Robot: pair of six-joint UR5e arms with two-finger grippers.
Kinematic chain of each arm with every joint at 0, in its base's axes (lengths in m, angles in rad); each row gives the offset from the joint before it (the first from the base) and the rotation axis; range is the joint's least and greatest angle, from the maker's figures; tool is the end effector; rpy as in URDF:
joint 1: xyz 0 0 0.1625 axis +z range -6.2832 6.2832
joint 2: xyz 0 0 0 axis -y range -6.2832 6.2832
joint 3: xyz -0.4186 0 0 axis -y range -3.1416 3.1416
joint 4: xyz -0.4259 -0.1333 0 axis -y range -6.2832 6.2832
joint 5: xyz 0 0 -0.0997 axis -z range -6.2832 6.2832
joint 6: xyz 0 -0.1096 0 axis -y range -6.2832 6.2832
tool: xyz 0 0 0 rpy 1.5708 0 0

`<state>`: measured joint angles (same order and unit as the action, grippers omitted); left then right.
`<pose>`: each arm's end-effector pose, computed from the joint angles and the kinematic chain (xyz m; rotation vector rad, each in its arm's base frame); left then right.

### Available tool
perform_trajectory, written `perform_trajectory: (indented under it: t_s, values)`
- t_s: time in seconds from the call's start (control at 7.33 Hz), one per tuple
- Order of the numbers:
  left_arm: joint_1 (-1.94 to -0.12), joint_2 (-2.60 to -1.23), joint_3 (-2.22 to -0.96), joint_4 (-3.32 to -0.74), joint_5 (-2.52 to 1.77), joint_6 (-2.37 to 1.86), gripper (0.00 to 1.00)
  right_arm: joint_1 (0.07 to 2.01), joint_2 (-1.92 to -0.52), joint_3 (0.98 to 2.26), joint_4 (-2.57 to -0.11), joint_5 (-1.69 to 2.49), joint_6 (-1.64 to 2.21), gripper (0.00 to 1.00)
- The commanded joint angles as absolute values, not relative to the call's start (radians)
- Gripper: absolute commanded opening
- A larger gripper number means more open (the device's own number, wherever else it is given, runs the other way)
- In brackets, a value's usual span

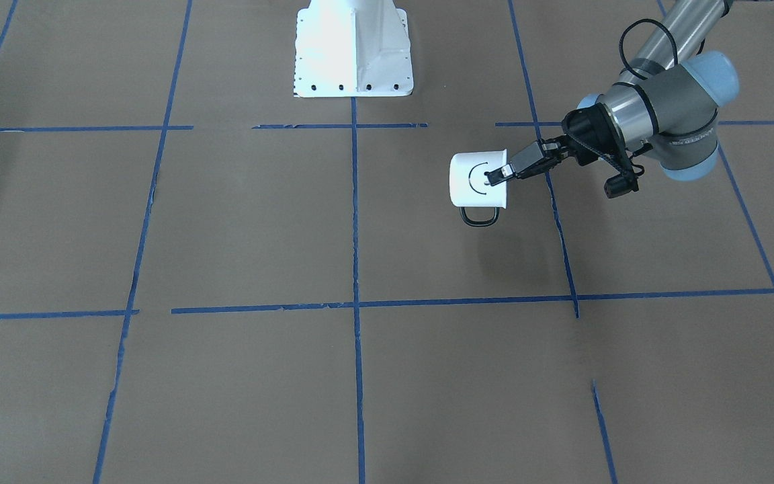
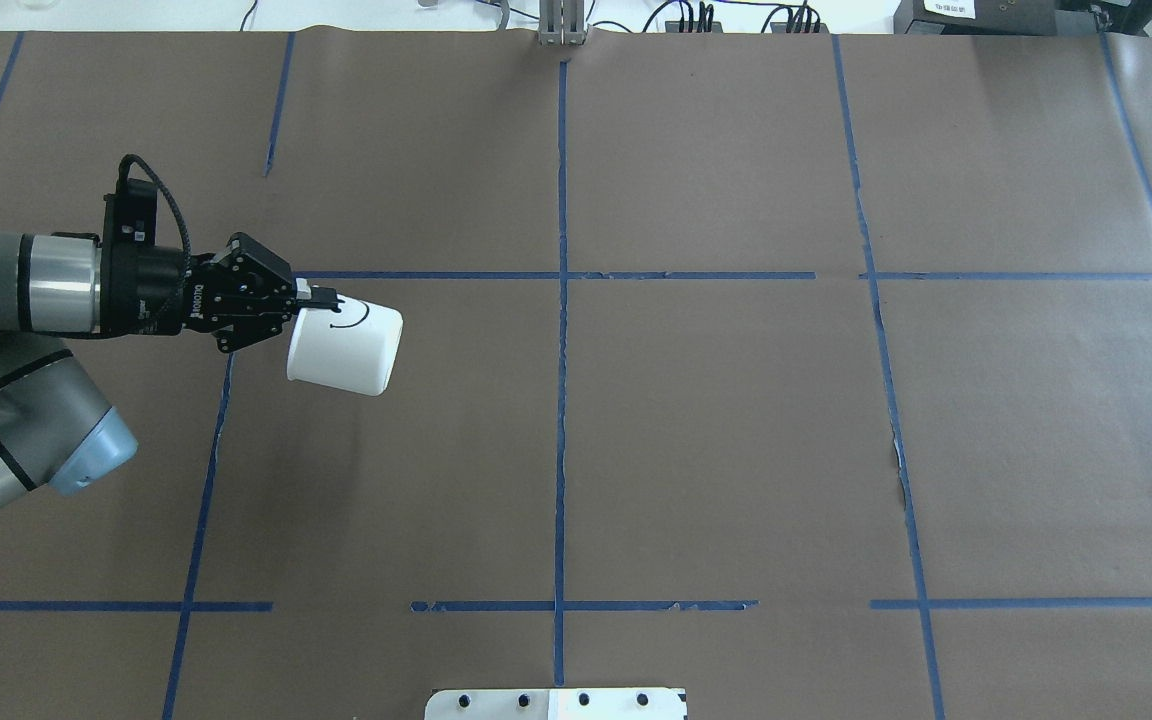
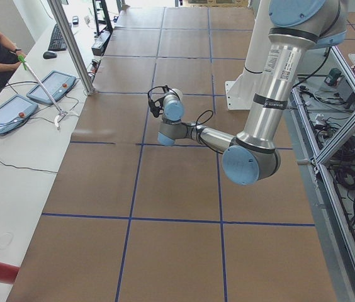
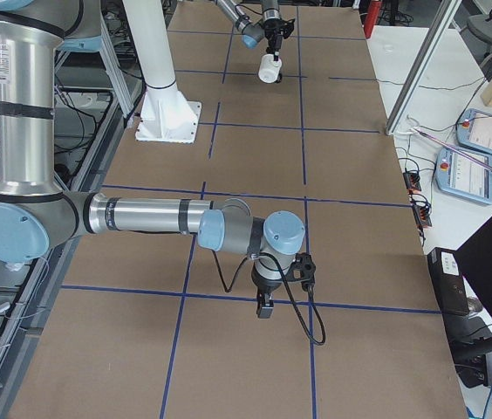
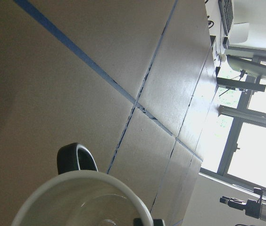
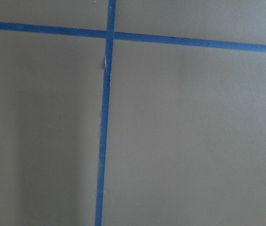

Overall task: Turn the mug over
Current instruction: 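Lift the mug with the left gripper and carry it toward the table center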

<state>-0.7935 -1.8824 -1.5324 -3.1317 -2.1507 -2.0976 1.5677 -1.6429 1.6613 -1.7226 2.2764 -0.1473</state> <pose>0.3693 -0.4798 0.3259 -0.1651 1.8017 -0.4130 0.0607 -0.4836 0.6681 -0.0768 -0.7121 -0.0968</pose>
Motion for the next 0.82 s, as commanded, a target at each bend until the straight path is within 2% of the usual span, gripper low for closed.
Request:
perform_trajectory:
  t_s: [0.0, 0.68]
  values:
    - [-0.795, -1.957, -1.65, -2.807, -2.142, -1.952, 0.0, 1.568, -1.643, 1.661, -1.723, 2.276, -0.147, 1.0]
    - [-0.727, -2.126, -1.733, -2.253, -2.016, -1.518, 0.0, 1.568, -1.644, 1.661, -1.723, 2.276, -0.147, 1.0]
